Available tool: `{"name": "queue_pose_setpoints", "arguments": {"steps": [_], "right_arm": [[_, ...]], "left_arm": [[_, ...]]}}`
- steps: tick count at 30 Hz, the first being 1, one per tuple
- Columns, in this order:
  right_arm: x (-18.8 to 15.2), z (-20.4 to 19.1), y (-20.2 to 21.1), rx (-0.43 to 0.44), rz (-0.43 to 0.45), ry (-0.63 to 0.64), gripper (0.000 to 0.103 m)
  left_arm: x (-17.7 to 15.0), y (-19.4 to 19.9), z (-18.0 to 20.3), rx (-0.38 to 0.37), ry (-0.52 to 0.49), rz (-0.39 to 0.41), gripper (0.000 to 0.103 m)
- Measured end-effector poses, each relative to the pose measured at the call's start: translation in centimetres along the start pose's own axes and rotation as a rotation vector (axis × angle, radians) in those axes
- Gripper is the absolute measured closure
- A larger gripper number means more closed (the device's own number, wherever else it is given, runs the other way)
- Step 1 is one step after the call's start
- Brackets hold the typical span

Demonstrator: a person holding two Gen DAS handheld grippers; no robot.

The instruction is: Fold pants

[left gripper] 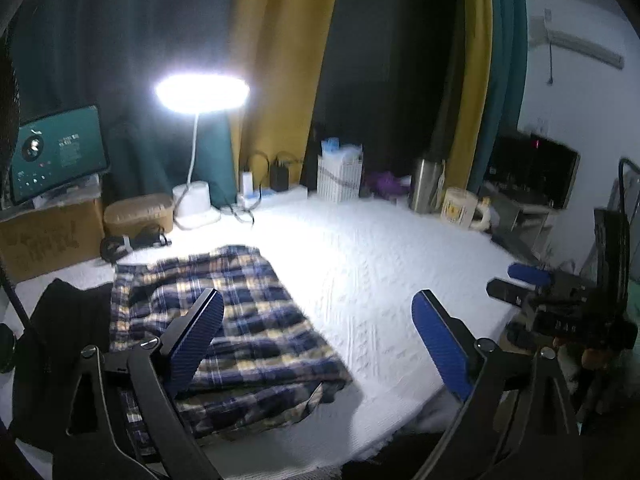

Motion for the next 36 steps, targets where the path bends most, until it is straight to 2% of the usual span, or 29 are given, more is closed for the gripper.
{"name": "queue_pose_setpoints", "arguments": {"steps": [5, 10, 14, 18, 23, 27, 36], "right_arm": [[1.3, 0.1, 2.7, -0.032, 0.062, 0.018, 0.027], [2.6, -0.1, 5.6, -0.046, 0.121, 0.022, 0.016], [3.8, -0.7, 7.9, -0.061, 0.179, 0.034, 0.014], [4.7, -1.4, 9.8, -0.087, 0.23, 0.053, 0.007], [5.1, -1.9, 11.1, -0.108, 0.27, 0.052, 0.004], [5.2, -2.4, 11.0, -0.095, 0.27, 0.055, 0.004], [5.0, -3.7, 10.4, -0.058, 0.257, 0.076, 0.004]], "left_arm": [[1.2, 1.8, 0.5, 0.004, -0.001, 0.069, 0.004], [2.2, 3.5, 1.0, 0.019, -0.027, 0.126, 0.002], [3.0, 4.7, 1.4, 0.066, -0.041, 0.173, 0.001], [3.2, 5.5, 1.4, 0.153, -0.064, 0.197, 0.001], [3.7, 6.7, 0.8, 0.191, -0.049, 0.239, 0.001], [3.6, 6.8, 0.3, 0.219, -0.034, 0.247, 0.001], [3.2, 6.5, -0.6, 0.223, -0.011, 0.214, 0.001]]}}
Point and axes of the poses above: each gripper's, at about its wrist camera, not at the fingertips, and y roughly against the way its jaws point, z to its right, x to its top, the point moved 4 cm from there along -y, roughly the way its jaws point, and after that the axes turned 1 degree about -y, right-handed, at the moved point
